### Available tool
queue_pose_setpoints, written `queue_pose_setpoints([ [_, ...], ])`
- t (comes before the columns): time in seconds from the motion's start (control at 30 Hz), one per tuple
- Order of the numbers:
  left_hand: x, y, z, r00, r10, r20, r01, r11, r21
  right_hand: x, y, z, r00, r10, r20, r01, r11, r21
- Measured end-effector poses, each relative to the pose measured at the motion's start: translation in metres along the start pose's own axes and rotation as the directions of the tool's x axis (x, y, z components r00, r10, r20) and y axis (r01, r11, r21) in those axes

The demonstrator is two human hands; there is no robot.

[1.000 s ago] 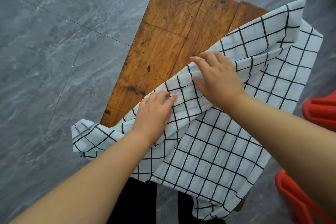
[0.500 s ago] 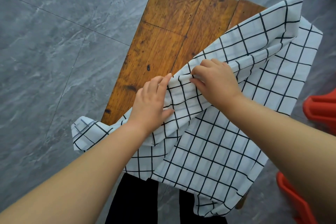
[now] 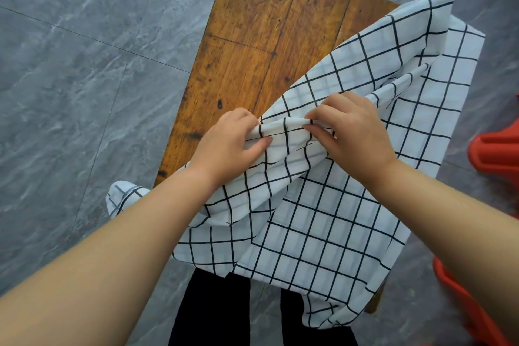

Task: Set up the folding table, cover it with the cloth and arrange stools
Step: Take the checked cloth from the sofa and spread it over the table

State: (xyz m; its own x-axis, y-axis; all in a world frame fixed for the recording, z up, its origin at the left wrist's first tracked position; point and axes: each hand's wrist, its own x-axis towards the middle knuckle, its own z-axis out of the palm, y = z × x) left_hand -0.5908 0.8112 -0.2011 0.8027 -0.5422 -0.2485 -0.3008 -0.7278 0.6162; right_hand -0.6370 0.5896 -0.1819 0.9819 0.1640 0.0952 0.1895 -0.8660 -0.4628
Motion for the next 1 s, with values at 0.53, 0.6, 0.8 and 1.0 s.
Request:
queue_pose_setpoints([
  [0.53, 0.003, -0.028, -0.126, 0.999, -0.053, -0.011, 0.054, 0.99, 0.132, 0.041, -0.025, -0.021, 0.982, 0.062, -0.177, -0.06, 0.998, 0.014],
  [0.6, 0.011, -0.034, -0.145, 0.997, -0.013, -0.074, 0.029, 0.974, 0.225, 0.06, -0.033, -0.021, 0.978, 0.063, -0.199, -0.063, 0.998, 0.006],
  [0.8, 0.059, -0.063, -0.194, 0.993, 0.037, -0.113, 0.007, 0.93, 0.368, 0.128, -0.042, -0.013, 0.965, 0.064, -0.254, -0.088, 0.992, -0.085],
  [1.0, 0.099, -0.086, -0.214, 0.999, 0.019, -0.038, -0.003, 0.915, 0.404, 0.163, -0.041, -0.002, 0.966, 0.095, -0.242, -0.123, 0.987, -0.105],
])
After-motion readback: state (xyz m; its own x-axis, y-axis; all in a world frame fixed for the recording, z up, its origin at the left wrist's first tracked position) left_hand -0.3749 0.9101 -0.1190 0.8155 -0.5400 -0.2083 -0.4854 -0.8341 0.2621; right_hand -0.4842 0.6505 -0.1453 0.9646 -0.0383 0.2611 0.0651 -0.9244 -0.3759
